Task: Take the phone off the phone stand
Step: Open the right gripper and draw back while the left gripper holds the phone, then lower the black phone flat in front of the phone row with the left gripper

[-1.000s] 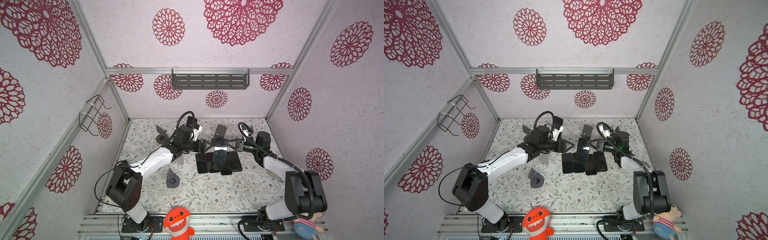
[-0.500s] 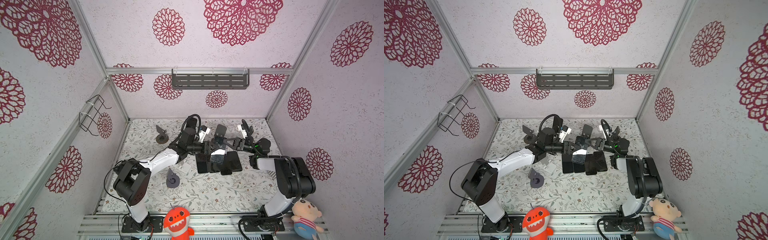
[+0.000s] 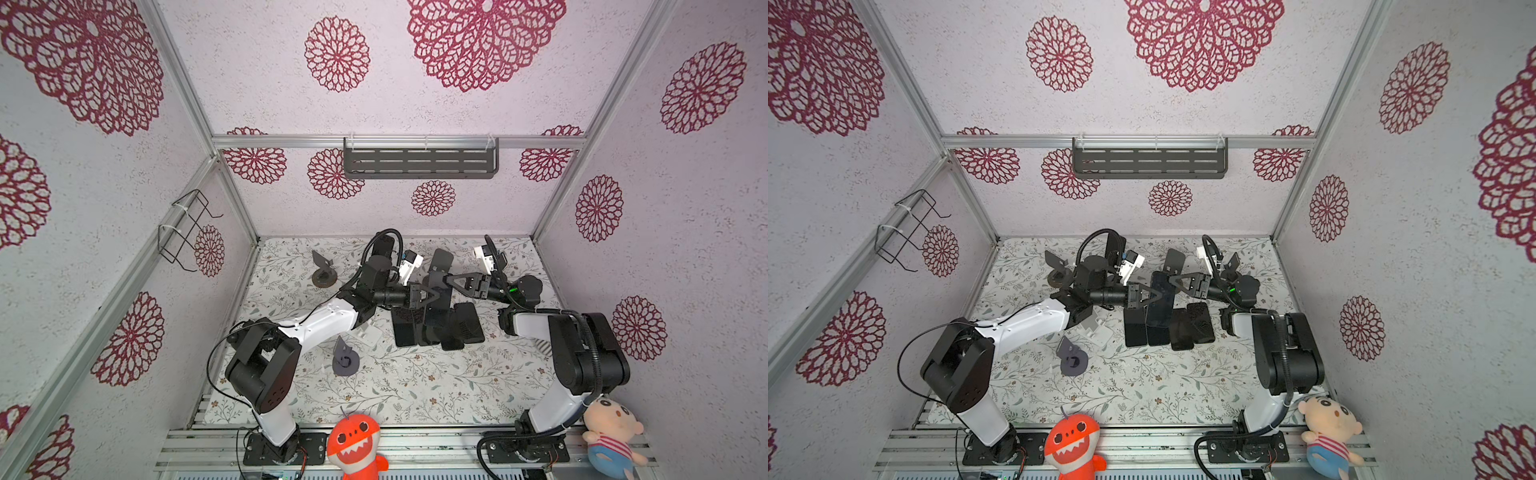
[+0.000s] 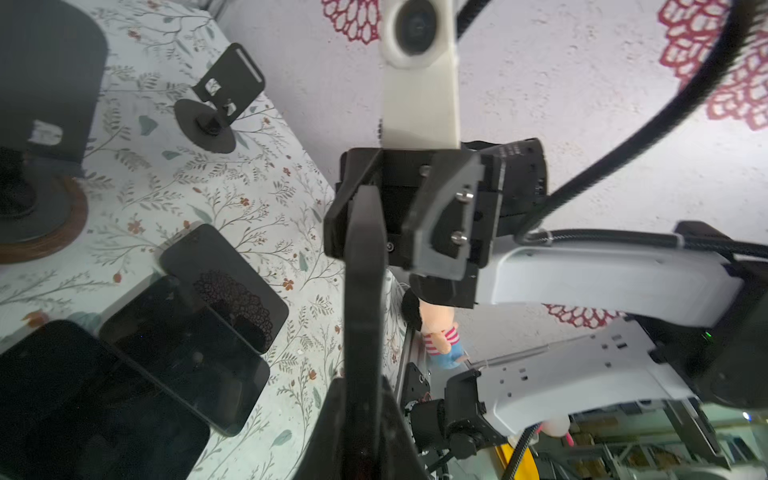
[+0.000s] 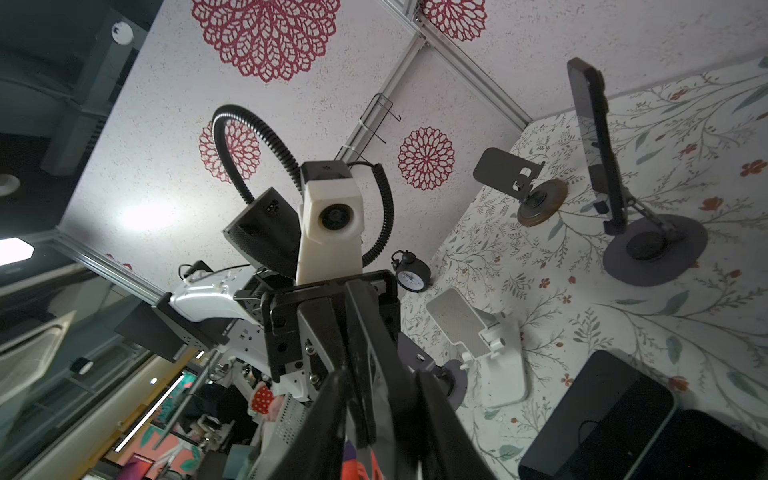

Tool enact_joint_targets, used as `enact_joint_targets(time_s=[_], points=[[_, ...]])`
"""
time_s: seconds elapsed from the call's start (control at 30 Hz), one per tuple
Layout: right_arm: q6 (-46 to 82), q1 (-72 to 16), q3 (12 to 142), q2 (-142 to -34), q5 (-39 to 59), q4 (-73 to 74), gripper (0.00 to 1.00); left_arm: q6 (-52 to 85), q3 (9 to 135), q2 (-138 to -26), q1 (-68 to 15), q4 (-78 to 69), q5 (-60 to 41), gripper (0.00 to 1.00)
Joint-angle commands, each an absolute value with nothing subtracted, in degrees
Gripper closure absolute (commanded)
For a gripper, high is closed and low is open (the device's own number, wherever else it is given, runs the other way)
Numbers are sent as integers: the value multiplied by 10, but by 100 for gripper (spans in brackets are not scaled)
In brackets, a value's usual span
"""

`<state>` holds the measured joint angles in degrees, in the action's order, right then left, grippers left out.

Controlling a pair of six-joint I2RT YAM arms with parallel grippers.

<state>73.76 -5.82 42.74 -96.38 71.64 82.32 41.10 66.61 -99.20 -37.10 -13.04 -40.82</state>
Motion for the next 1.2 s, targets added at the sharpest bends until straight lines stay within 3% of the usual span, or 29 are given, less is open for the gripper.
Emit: enact_joint_targets(time_s=[0.0, 0.13, 0.2, 0.33, 0.73, 0.9, 1.17], points=[[571, -60, 452, -869, 691, 650, 48, 403, 657, -975, -371, -100, -379, 100], [276, -64, 502, -776, 615, 254, 27, 404, 648, -964, -371, -84, -369, 100], [241, -63, 512, -754, 585, 183, 24, 412, 642, -961, -371, -72, -362, 100], [156, -67, 526, -712, 430, 12, 23, 427, 633, -952, -377, -12, -329, 100], [134, -58, 496, -633, 204, -160, 24, 496, 665, -973, -427, 101, -235, 100], [130, -49, 483, -614, 176, -186, 24, 530, 657, -978, -454, 127, -230, 100], [126, -47, 478, -614, 175, -190, 25, 624, 533, -929, -480, 45, -237, 100]])
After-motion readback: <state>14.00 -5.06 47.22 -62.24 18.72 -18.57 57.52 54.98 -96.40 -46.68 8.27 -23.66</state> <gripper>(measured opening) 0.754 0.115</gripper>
